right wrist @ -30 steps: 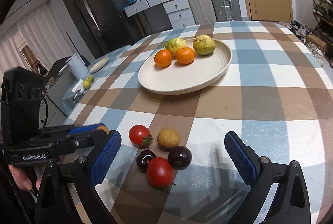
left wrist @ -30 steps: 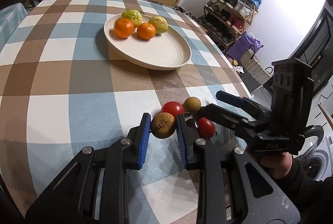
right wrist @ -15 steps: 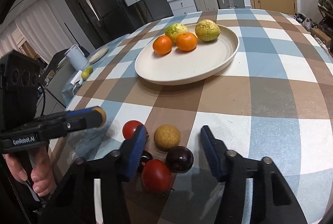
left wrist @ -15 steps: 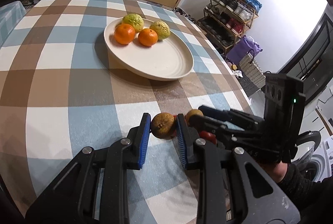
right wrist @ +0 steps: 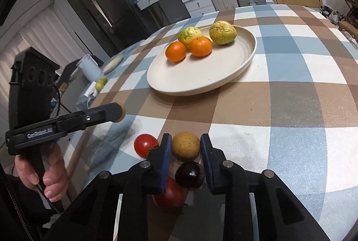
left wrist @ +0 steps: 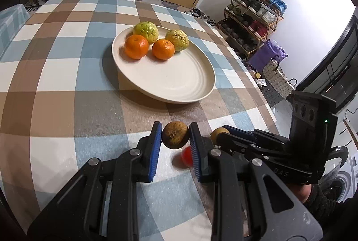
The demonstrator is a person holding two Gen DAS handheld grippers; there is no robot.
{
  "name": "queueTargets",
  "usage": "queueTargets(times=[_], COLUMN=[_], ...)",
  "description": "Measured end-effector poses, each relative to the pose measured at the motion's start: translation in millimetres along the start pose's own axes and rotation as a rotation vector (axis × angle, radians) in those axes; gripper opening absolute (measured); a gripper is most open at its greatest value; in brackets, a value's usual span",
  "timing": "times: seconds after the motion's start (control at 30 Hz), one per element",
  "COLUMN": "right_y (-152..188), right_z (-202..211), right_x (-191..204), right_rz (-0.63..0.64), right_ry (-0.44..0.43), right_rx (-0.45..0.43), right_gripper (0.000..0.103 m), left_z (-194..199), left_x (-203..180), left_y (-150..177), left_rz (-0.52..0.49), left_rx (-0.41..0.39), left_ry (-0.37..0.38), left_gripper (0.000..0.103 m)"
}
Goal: Organize fruits
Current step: 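Grasp the light brown kiwi with the right tool while the left tool holds its kiwi, then carry both kiwis onto the cream plate and open both tools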
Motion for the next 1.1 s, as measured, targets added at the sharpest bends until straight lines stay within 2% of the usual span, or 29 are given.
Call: queueTargets(times=[0.23,0.4,0.7,0.87,1.1], right_y=[-14,-37,-82,-109,-132], right_z=[8,20,21,12,-8], right_x=[-3,-6,-16,-29,-52], right_rz=[-0.017,-0.014,0.039,0.053,0.056], right_ry=[-0.018,-0.017,-0.005,0.017,0.044], right_rx=[-0.036,-0.092,-0.132,-0.137,-0.128], right_gripper=[0.027,0.027,0.027,0.027,0.027], left_z=[-9,-17,-44,-68,-112], left_x=[-1,-4,-8,-21,-28], left_y=[-22,-46,-92,-116,-141], left_rz=[-0.004,-0.020,-0.050,-0.084,-0.073], left_rx=[-0.005,-0.020,-0.031,-0.022,0.005], left_ry=[-0.017,-0.029,-0.040,-0.019,-0.004], left_gripper=[0.022,0.022,0.022,0.022,0.022])
Point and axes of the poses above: each gripper's, at about its wrist camera, not at the fingertips, and z roughly against the way its jaws point, x to its left, y to its underside, the point moved 10 cm from there along -z, roughly the way its jaws point, and after that the axes turned 2 degrees about x, right-handed, at the moved point
